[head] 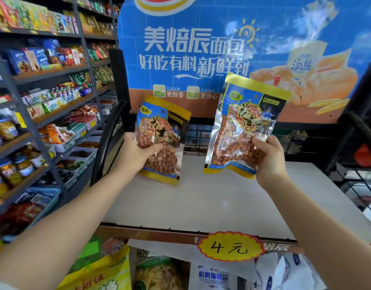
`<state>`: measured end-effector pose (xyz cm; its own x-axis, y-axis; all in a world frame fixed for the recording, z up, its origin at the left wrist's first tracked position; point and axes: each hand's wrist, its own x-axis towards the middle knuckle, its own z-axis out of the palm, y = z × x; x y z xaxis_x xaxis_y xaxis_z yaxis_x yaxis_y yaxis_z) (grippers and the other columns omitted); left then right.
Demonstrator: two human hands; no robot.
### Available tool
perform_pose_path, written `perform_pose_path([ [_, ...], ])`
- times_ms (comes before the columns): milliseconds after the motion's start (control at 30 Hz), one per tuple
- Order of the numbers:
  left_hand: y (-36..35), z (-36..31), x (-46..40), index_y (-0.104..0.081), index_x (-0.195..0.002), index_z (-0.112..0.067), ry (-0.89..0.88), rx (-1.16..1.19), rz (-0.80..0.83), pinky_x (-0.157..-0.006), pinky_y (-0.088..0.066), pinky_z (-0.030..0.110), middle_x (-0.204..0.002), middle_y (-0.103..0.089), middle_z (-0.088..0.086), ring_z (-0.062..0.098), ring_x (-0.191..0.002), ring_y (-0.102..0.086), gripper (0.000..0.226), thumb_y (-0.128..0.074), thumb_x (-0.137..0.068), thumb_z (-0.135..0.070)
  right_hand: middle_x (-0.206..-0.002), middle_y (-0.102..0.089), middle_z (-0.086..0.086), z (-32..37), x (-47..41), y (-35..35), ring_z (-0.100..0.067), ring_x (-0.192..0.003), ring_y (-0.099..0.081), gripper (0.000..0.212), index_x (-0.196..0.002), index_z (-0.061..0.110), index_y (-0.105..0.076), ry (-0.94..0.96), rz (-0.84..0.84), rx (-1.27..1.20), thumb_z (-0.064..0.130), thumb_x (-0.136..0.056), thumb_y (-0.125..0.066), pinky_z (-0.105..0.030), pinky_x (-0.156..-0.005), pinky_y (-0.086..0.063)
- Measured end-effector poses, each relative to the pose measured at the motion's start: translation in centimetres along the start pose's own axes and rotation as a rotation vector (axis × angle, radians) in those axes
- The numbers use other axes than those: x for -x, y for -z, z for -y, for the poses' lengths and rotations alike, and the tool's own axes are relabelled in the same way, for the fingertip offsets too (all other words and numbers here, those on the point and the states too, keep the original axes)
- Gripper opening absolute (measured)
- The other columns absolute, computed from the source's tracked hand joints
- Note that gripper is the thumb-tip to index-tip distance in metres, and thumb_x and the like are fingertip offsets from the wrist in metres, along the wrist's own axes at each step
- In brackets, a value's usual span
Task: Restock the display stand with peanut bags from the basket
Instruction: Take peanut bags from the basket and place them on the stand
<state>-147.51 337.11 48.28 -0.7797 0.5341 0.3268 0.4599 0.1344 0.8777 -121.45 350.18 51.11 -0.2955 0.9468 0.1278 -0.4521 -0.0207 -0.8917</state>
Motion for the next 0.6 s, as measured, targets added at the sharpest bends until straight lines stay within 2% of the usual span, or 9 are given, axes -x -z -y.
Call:
perform_pose_path([
  [100, -0.7, -1.7, -1.1, -0.032, -0.099, -0.014, -0.01, 0.069, -0.094, -0.076, -0.037, 0.028, -0.105, -0.054, 0.006, 0.018, -0.092, -0.051, 0.055, -0.078, -0.072, -0.025, -0.068, -0.067, 0.002, -0.2, 0.3, -1.9, -0.016, -0.06, -0.067, 0.02, -0.076, 0.017, -0.055, 0.0, 0.091, 0.014, -0.001, -0.084, -0.054, -0.031, -0.063, -0.054],
  [200, -1.5, -1.4, -2.2, -0.028, -0.103, -0.012, 0.057, 0.017, -0.073, -0.075, -0.035, 0.027, -0.116, -0.056, 0.014, 0.022, -0.096, -0.053, 0.051, -0.072, -0.079, -0.023, -0.079, -0.067, -0.004, -1.0, 0.6, -3.3, -0.02, -0.067, -0.068, 0.017, -0.082, 0.015, -0.054, -0.019, 0.153, 0.087, -0.002, -0.085, -0.057, -0.035, -0.066, -0.057],
  [300, -1.5, -1.0, -2.1, -0.031, -0.124, -0.006, 0.14, -0.038, -0.009, -0.075, -0.033, 0.026, -0.124, -0.053, 0.014, 0.018, -0.094, -0.047, 0.049, -0.059, -0.089, -0.026, -0.088, -0.063, -0.006, -3.1, 0.9, -4.0, -0.024, -0.081, -0.065, 0.017, -0.085, 0.014, -0.047, -0.035, 0.179, 0.22, 0.003, -0.086, -0.06, -0.039, -0.076, -0.057],
  [400, 0.0, -1.0, -1.8, -0.031, -0.135, -0.007, 0.178, -0.137, 0.074, -0.092, -0.038, 0.034, -0.137, -0.046, 0.013, 0.028, -0.119, -0.047, 0.05, -0.041, -0.096, -0.035, -0.099, -0.062, -0.005, -5.4, 0.8, -5.4, -0.025, -0.096, -0.063, 0.015, -0.091, 0.019, -0.047, -0.123, 0.234, 0.311, 0.012, -0.088, -0.06, -0.042, -0.087, -0.054],
  [467, 1.8, -1.6, -0.8, -0.024, -0.143, -0.011, 0.177, -0.179, 0.079, -0.105, -0.031, 0.038, -0.145, -0.038, 0.009, 0.029, -0.131, -0.038, 0.054, -0.035, -0.097, -0.038, -0.103, -0.06, -0.009, -6.5, 0.3, -6.9, -0.029, -0.102, -0.062, 0.017, -0.093, 0.017, -0.044, -0.172, 0.222, 0.407, 0.021, -0.089, -0.059, -0.046, -0.091, -0.053],
  [533, 3.8, -1.9, 1.0, -0.029, -0.142, -0.014, 0.118, -0.104, 0.085, -0.109, -0.031, 0.036, -0.139, -0.045, 0.005, 0.025, -0.128, -0.042, 0.047, -0.035, -0.099, -0.032, -0.098, -0.055, -0.009, -7.3, -0.2, -8.2, -0.034, -0.105, -0.06, 0.021, -0.09, 0.017, -0.04, -0.154, 0.223, 0.525, 0.026, -0.09, -0.058, -0.052, -0.092, -0.051],
  [600, 5.7, -1.8, 2.7, -0.05, -0.123, -0.018, 0.016, -0.06, 0.126, -0.099, -0.043, 0.044, -0.117, -0.062, 0.005, 0.025, -0.107, -0.059, 0.029, -0.041, -0.096, -0.025, -0.101, -0.055, -0.009, -7.6, -0.2, -9.4, -0.034, -0.107, -0.059, 0.029, -0.105, 0.012, -0.038, -0.135, 0.232, 0.614, 0.028, -0.09, -0.057, -0.049, -0.091, -0.051],
])
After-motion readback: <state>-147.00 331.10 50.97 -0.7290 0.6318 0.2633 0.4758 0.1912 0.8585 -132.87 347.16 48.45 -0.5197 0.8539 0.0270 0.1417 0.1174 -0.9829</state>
